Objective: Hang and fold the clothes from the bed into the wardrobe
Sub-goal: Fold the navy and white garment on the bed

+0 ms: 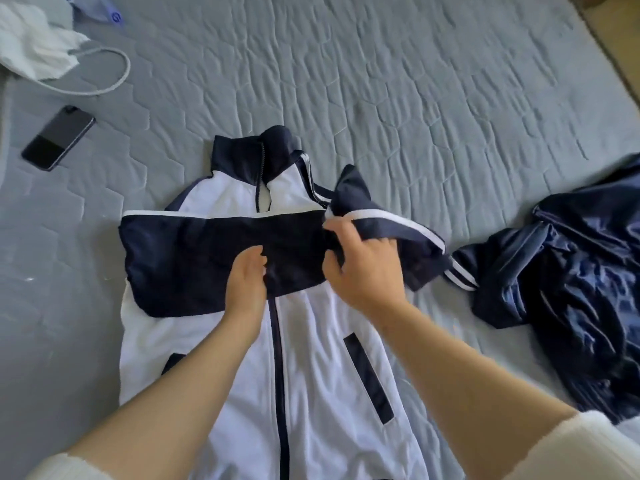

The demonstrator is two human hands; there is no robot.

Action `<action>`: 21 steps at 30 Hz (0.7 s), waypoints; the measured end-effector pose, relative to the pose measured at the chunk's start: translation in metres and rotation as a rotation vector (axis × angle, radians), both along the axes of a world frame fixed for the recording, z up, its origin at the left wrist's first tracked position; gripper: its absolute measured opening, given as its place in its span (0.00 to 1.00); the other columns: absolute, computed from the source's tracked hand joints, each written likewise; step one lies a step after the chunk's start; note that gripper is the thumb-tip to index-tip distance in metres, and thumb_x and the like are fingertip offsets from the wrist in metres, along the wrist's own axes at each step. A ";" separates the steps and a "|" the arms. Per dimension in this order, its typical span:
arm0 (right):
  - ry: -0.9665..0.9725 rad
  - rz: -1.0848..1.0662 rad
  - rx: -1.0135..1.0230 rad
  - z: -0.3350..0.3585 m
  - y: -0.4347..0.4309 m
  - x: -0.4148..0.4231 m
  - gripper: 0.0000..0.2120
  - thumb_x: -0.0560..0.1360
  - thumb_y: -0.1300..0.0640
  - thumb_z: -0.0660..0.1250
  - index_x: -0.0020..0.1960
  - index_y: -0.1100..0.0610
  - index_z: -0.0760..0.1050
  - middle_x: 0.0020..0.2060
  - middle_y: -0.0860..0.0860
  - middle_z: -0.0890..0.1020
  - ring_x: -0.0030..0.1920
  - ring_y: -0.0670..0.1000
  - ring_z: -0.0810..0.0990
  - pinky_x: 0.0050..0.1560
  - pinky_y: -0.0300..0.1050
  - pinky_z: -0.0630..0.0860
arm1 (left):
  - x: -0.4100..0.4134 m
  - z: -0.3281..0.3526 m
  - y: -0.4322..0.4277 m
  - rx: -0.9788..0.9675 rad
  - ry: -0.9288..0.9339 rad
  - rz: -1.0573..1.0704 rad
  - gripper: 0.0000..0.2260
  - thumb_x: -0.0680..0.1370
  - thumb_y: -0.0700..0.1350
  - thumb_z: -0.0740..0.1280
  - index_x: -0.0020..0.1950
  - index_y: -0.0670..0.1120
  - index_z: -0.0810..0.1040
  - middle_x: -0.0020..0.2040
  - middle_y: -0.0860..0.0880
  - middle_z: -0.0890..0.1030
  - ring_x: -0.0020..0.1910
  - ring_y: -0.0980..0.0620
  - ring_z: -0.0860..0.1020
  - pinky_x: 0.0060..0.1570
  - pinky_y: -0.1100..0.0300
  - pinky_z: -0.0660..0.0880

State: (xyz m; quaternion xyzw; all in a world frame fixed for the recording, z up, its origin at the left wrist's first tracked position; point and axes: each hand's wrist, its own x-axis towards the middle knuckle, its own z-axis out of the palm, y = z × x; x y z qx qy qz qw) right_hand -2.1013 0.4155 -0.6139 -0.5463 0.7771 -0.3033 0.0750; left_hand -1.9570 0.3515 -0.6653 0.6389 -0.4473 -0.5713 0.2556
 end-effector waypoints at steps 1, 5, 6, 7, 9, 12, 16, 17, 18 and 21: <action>0.099 0.118 0.035 -0.003 0.001 0.010 0.15 0.63 0.64 0.70 0.49 0.59 0.80 0.25 0.56 0.78 0.30 0.61 0.77 0.40 0.48 0.71 | 0.003 0.004 -0.006 0.110 0.082 0.171 0.11 0.81 0.49 0.56 0.61 0.53 0.72 0.61 0.49 0.76 0.52 0.56 0.75 0.53 0.58 0.70; 0.207 0.519 0.607 -0.039 0.024 0.040 0.15 0.73 0.59 0.61 0.59 0.56 0.75 0.60 0.57 0.76 0.66 0.58 0.64 0.67 0.52 0.55 | 0.028 0.004 -0.015 0.361 0.258 0.397 0.21 0.80 0.59 0.53 0.68 0.52 0.69 0.60 0.50 0.73 0.55 0.50 0.73 0.54 0.53 0.71; 0.199 0.559 0.738 -0.047 0.030 0.044 0.15 0.75 0.57 0.59 0.61 0.56 0.73 0.67 0.55 0.70 0.70 0.56 0.56 0.69 0.53 0.51 | 0.032 0.002 -0.014 0.358 0.223 0.338 0.20 0.79 0.60 0.54 0.68 0.53 0.68 0.60 0.51 0.71 0.56 0.50 0.72 0.55 0.53 0.70; 0.192 0.581 0.817 -0.054 0.035 0.048 0.16 0.76 0.56 0.59 0.62 0.55 0.72 0.70 0.53 0.65 0.71 0.55 0.52 0.69 0.53 0.49 | 0.034 0.000 -0.012 0.322 0.150 0.227 0.18 0.79 0.59 0.56 0.66 0.54 0.69 0.60 0.51 0.70 0.57 0.51 0.70 0.56 0.53 0.68; 0.071 0.534 0.856 -0.062 0.042 0.055 0.14 0.76 0.56 0.59 0.59 0.54 0.74 0.69 0.52 0.67 0.71 0.55 0.55 0.68 0.51 0.53 | 0.032 -0.004 -0.005 0.149 -0.043 -0.065 0.16 0.79 0.53 0.61 0.66 0.54 0.68 0.64 0.52 0.67 0.61 0.55 0.67 0.58 0.58 0.65; -0.115 0.382 0.793 -0.066 0.048 0.057 0.10 0.75 0.57 0.58 0.48 0.56 0.77 0.55 0.50 0.75 0.64 0.53 0.64 0.63 0.46 0.58 | 0.015 -0.010 0.007 -0.241 -0.280 -0.446 0.20 0.77 0.50 0.65 0.68 0.48 0.70 0.69 0.52 0.67 0.66 0.56 0.65 0.63 0.59 0.63; -0.041 0.481 0.814 -0.074 0.054 0.056 0.11 0.75 0.56 0.58 0.50 0.56 0.78 0.57 0.50 0.76 0.67 0.52 0.60 0.65 0.45 0.55 | -0.034 -0.007 0.006 -0.387 -0.353 -0.803 0.23 0.76 0.50 0.66 0.70 0.46 0.67 0.70 0.51 0.66 0.67 0.48 0.66 0.64 0.51 0.66; -0.012 0.517 0.821 -0.075 0.055 0.056 0.12 0.75 0.56 0.58 0.51 0.57 0.78 0.57 0.50 0.76 0.68 0.52 0.59 0.65 0.46 0.54 | -0.046 -0.005 0.004 -0.321 -0.340 -0.864 0.25 0.76 0.49 0.66 0.71 0.47 0.63 0.70 0.50 0.64 0.67 0.47 0.66 0.62 0.53 0.67; 0.009 0.547 0.825 -0.077 0.057 0.056 0.12 0.75 0.56 0.57 0.52 0.56 0.78 0.58 0.51 0.76 0.69 0.52 0.58 0.66 0.46 0.53 | -0.055 -0.005 -0.001 -0.254 -0.361 -0.904 0.27 0.75 0.47 0.67 0.72 0.48 0.61 0.70 0.48 0.65 0.66 0.45 0.67 0.60 0.53 0.68; 0.009 0.586 0.819 -0.080 0.063 0.056 0.13 0.76 0.55 0.58 0.55 0.54 0.78 0.63 0.51 0.73 0.71 0.51 0.55 0.67 0.48 0.52 | -0.065 -0.005 -0.013 -0.025 -0.485 -0.830 0.28 0.73 0.40 0.67 0.72 0.45 0.61 0.62 0.42 0.73 0.59 0.42 0.73 0.52 0.55 0.71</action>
